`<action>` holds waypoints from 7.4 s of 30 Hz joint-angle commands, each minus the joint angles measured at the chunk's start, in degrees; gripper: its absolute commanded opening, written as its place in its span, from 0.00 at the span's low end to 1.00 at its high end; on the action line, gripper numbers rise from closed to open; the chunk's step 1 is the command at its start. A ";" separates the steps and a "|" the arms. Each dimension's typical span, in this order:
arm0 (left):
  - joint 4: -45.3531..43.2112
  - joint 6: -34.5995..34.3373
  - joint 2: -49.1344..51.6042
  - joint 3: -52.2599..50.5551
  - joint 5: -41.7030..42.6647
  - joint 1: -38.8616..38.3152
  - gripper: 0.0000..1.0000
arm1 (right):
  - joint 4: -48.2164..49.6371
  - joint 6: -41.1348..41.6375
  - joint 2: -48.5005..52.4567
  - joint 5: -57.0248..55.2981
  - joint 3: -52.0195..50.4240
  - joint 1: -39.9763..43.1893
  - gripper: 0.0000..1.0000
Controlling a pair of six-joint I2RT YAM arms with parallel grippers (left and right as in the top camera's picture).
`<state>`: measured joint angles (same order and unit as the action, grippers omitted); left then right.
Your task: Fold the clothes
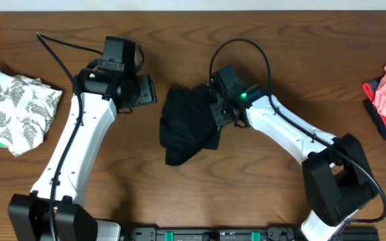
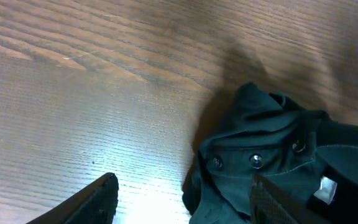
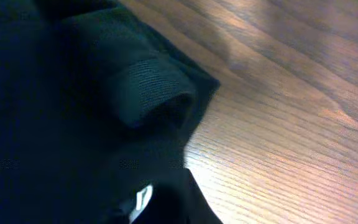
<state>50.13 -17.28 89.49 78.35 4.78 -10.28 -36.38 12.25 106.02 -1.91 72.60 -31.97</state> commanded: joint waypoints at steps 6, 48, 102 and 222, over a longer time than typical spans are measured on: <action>0.35 0.66 0.55 -0.52 0.90 0.24 0.68 | -3.21 3.96 -1.55 -4.68 0.09 4.68 0.01; -10.14 1.55 32.35 -0.59 -2.71 -8.83 0.66 | -6.29 5.53 -1.42 -5.22 -1.46 4.92 0.05; -3.58 3.13 31.30 0.17 -1.44 -4.13 0.71 | -17.57 2.49 -4.79 0.17 -1.44 8.74 0.24; -31.69 -4.39 -0.52 -22.51 28.81 15.76 0.17 | 6.88 -5.75 -3.43 28.68 4.33 5.38 0.43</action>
<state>17.43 -21.12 88.47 55.31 35.46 4.16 -29.93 6.28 101.54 24.23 76.38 -24.47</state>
